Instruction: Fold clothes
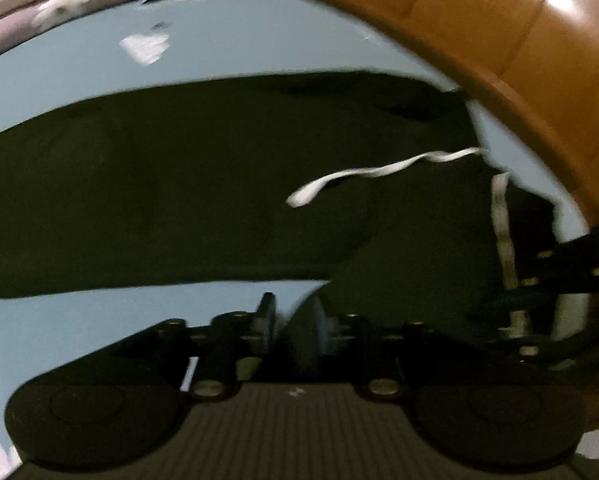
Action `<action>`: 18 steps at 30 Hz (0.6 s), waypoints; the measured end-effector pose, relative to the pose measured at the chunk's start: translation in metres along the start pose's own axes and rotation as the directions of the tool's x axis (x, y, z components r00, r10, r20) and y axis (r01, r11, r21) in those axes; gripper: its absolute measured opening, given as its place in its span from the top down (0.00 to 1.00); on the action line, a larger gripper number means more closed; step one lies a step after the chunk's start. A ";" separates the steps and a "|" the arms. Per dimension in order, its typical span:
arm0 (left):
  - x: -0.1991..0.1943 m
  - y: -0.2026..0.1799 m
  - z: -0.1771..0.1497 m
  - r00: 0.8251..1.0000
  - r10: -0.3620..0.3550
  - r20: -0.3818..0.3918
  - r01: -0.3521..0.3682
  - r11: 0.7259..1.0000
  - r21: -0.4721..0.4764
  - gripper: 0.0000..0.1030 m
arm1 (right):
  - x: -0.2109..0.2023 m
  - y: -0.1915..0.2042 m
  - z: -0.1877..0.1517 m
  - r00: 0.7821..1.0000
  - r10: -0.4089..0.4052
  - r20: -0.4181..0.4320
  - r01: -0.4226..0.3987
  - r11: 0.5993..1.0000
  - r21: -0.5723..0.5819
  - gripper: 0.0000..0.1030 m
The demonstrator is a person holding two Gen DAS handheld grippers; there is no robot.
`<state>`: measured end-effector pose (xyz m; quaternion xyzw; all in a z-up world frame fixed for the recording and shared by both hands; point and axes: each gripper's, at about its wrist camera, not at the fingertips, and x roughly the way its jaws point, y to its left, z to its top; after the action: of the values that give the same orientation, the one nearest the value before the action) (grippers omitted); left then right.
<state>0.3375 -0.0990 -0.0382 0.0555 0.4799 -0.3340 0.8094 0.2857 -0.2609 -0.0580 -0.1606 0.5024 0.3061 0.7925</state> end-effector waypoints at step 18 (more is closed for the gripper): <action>-0.037 0.009 -0.086 0.988 0.064 -0.140 -0.064 0.998 0.003 0.66 | -0.008 -0.012 -0.044 0.990 -0.124 -0.063 0.129 0.987 0.094 0.49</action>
<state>0.2674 -0.0387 -0.0561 0.0939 0.5338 -0.3027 0.7840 0.2605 -0.2975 -0.0706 -0.1620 0.5278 0.2256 0.8026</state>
